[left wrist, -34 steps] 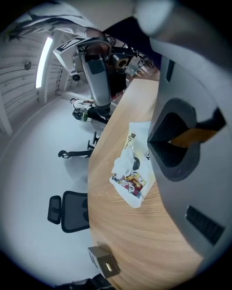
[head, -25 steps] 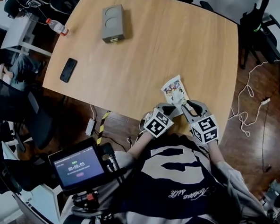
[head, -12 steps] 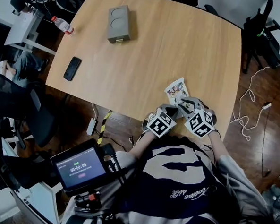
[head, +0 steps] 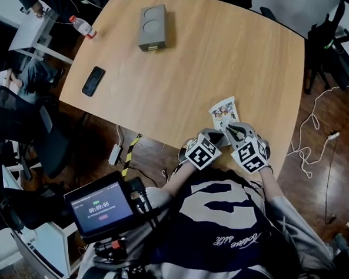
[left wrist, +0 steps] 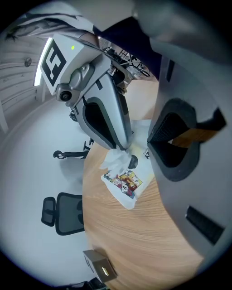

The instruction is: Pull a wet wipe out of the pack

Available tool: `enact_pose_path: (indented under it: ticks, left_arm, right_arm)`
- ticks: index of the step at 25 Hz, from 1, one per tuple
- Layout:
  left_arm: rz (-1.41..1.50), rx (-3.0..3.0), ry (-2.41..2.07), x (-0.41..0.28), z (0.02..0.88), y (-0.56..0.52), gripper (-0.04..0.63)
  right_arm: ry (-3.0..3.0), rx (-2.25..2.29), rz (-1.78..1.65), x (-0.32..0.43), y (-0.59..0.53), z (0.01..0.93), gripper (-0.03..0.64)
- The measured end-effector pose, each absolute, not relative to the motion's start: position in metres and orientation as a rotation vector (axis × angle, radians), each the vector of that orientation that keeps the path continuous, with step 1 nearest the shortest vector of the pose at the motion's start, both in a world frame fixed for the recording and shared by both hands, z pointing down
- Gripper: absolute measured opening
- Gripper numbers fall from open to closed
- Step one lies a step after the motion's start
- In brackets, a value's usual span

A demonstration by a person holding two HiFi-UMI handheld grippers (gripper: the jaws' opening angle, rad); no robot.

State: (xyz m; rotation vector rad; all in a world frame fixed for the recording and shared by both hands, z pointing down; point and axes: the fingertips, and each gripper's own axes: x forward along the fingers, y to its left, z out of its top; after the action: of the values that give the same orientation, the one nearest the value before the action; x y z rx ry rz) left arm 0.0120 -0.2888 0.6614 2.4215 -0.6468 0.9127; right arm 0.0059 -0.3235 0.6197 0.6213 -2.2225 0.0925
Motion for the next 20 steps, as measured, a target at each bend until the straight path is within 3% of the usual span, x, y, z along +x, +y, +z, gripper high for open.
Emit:
enact_pose_path:
  ticks: [20]
  left_arm:
    - [0.915, 2.359, -0.73, 0.0, 0.664, -0.3, 0.003]
  right_arm:
    - [-2.442, 0.849, 0.365, 0.019, -0.321, 0.566, 0.017]
